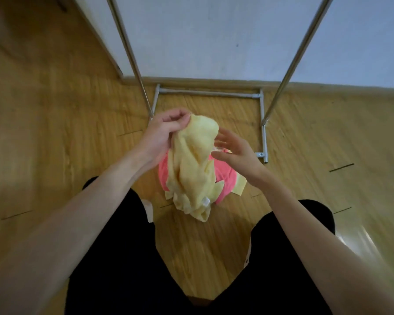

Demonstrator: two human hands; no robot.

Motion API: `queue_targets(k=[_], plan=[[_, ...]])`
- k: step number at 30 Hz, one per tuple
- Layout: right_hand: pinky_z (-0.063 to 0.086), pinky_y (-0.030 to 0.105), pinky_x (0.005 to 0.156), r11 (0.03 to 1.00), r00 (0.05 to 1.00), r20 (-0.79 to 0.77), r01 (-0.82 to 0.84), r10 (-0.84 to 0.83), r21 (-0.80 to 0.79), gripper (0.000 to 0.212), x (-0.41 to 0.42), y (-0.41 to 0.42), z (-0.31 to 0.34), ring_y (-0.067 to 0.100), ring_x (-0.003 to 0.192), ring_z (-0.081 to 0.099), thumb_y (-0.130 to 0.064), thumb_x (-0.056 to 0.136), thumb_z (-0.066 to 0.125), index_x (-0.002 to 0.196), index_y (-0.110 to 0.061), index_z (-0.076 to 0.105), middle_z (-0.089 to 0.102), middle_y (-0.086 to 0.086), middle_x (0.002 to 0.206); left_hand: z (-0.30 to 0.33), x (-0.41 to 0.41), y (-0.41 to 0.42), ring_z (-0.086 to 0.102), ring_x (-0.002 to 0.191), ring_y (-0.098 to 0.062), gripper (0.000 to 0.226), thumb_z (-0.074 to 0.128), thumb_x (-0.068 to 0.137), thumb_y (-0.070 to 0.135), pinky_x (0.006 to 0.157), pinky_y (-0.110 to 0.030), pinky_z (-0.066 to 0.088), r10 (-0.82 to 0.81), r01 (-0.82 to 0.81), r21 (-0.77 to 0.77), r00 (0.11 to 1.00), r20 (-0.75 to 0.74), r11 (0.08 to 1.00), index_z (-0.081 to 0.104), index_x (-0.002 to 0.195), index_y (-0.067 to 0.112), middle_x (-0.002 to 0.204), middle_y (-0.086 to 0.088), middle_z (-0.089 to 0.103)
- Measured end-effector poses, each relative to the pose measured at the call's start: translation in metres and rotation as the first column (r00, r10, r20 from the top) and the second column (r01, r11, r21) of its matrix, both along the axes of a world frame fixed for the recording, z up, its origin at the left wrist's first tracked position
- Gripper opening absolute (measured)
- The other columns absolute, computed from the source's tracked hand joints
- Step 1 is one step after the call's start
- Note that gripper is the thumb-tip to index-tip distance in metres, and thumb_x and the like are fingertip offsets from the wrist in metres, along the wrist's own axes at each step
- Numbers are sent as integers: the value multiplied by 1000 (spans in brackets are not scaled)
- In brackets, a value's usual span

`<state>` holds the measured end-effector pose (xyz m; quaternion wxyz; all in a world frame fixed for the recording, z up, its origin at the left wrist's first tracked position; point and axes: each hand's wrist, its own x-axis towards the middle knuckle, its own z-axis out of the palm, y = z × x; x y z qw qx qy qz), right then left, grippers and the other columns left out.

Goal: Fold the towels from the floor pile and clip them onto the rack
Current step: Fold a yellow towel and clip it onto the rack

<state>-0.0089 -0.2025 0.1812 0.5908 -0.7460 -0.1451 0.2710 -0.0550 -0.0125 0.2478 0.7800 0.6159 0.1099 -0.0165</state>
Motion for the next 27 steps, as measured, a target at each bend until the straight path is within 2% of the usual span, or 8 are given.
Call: queue_targets(k=[3,7,10,13,16,18,22,27], plan=[[52,35,93,994,999,-23,-46,48,98,48,-8,-5,39,18,111,62,-6,85,66,130,-18,54,66,6,117,36,-9,-4,55,68,-7,20,50,91,4,65,-21,44,-26,28,-33,999,45,999,59,76,14,70,7,59],[51,29,85,990,995,52,-90,85,110,33,-22,-8,76,18,100,66,-10,84,69,117,-14,64,70,10,108,79,-20,-8,58,75,-9,15,51,90,7,72,-25,46,-12,21,-97,995,96,995,59,79,13,76,4,64],[49,41,94,990,994,89,-71,60,122,52,-31,-7,94,18,113,60,-24,77,74,126,-25,57,64,3,121,102,-29,-10,56,78,-12,6,54,85,12,74,-27,45,-38,53,-114,991,128,992,56,80,12,79,2,62],[45,45,101,983,990,127,-86,66,163,65,-39,-7,110,18,122,55,-20,78,74,136,-27,47,60,0,129,121,-36,-11,56,76,-12,4,57,81,16,74,-27,46,-65,89,-157,986,153,983,56,79,13,77,2,60],[50,45,96,986,986,148,-94,73,140,44,-47,-9,122,26,108,63,-9,83,71,125,-13,57,67,11,115,138,-42,-13,56,73,-11,8,52,87,13,74,-28,45,-66,103,-228,984,165,968,55,79,13,73,4,59],[54,38,90,990,982,174,-96,77,105,27,-54,-10,126,25,100,67,-3,85,68,112,-5,65,70,13,106,148,-44,-15,57,73,-12,11,50,88,12,75,-29,45,-63,105,-249,983,172,963,56,79,13,73,3,59],[57,37,84,999,974,225,-19,8,45,18,-60,-16,120,29,93,68,-5,85,68,102,1,68,71,17,99,162,-42,-15,59,74,-12,15,49,91,9,76,-29,49,-20,68,-276,984,176,959,59,81,13,74,2,62],[56,40,79,984,957,232,177,-173,3,11,-62,-37,102,33,86,68,-10,84,70,91,-1,71,71,17,90,170,-39,-7,60,77,-16,17,51,94,10,81,-34,52,130,-92,-339,987,91,936,61,82,14,76,0,63]])
